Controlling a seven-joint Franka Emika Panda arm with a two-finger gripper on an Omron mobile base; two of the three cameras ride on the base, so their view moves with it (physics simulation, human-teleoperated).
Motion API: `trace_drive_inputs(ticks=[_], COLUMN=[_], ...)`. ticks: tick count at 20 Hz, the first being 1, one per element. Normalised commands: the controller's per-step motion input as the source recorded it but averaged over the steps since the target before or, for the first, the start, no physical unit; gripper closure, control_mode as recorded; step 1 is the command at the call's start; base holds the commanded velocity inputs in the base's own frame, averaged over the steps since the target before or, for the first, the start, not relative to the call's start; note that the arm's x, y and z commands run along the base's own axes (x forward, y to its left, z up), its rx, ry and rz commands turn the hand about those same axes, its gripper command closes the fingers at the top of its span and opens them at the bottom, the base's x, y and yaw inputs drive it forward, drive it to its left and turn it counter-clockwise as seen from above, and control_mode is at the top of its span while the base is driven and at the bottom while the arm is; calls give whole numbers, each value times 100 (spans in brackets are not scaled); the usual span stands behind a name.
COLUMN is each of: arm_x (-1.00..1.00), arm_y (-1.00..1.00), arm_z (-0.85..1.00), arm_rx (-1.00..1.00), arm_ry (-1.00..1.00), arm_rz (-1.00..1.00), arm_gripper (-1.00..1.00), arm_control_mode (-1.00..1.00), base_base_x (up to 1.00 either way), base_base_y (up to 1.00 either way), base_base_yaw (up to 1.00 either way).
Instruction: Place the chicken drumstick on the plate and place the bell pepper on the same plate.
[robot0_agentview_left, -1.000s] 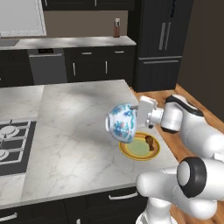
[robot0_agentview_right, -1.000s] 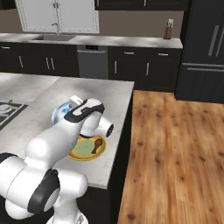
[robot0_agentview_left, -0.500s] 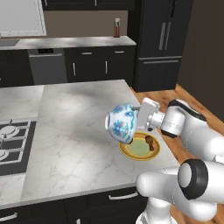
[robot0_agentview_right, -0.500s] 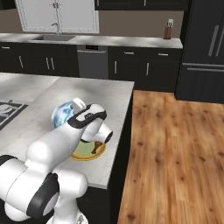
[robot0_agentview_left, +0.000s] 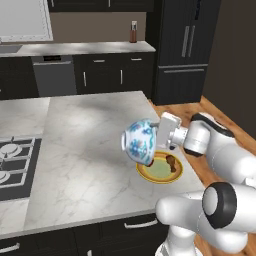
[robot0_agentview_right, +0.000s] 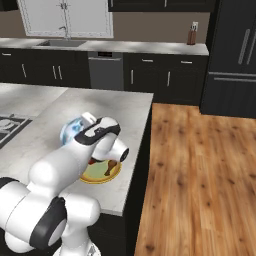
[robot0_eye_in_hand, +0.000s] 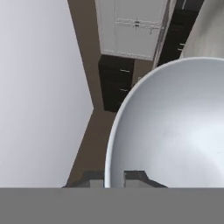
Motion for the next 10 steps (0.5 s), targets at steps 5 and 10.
trace_drive_inputs(ticks=[5, 10], arm_x=[0, -2], arm_y=[38, 91], arm_z=[23, 9], arm_rx=[-19, -31], arm_ry=[3, 3], arm_rz=[-3, -6], arm_gripper=[100, 100], arm_control_mode=[-100, -100], base_base_x=[0, 0], base_base_y=[0, 0], base_base_yaw=[0, 0])
